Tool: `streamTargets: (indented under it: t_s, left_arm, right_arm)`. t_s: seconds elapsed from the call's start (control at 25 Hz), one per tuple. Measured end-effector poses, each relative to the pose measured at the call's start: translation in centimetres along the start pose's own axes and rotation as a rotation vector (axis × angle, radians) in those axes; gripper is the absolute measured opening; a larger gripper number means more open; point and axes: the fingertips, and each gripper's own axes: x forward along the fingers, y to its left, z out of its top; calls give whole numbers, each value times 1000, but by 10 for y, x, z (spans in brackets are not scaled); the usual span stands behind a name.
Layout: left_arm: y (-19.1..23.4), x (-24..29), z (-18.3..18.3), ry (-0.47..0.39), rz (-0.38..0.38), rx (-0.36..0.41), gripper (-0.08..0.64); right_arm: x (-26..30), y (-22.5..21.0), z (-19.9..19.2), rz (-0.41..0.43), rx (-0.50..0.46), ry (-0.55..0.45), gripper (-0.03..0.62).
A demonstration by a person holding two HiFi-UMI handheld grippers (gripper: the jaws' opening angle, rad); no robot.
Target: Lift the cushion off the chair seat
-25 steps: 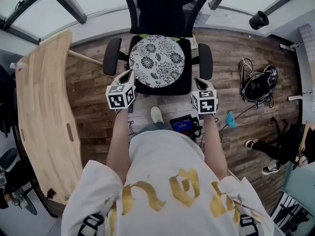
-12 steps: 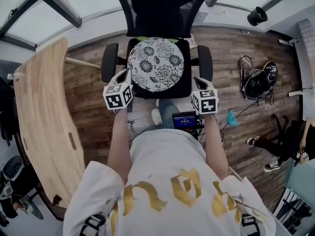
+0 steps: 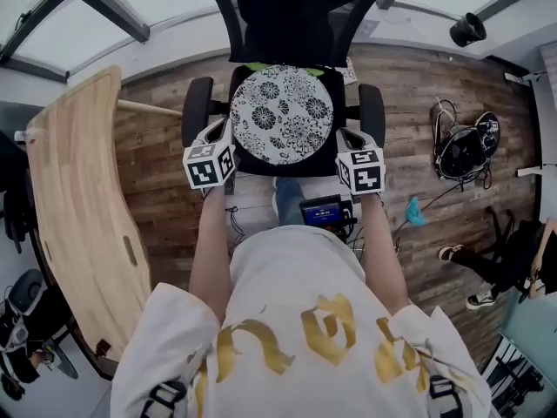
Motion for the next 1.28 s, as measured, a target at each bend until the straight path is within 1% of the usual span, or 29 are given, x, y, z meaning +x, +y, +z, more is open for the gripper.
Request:
streamTargets:
  t_s: [0.16,0.32,0.52,0.72,0.92,1.08,1.28]
  left_arm:
    - [-1,7,-16,31,-2,-18,11]
    - [2,18,-25,64,9,-28,11]
    - [12,30,-43,113,26,-53,11]
    - [21,54,-62,179,46,-69,11]
    - [26,77,-83,251,56,-80,11]
    - [32,96,-94,289,66,-98,12]
    - [45,113,-121,367,94,-98,12]
  right_arm:
    - [2,-7,1,-9,36,-1,12]
    - [13,-18,0,2,90,6,12]
    - [29,-20,-13,8,92,59,14]
    - [55,-25,-20,18,101,103,14]
    - [76,-32,-31,10,116,152,14]
    - [98,-40,-40,-5,96,200,14]
    - [124,-47,-56,-17,126,255,14]
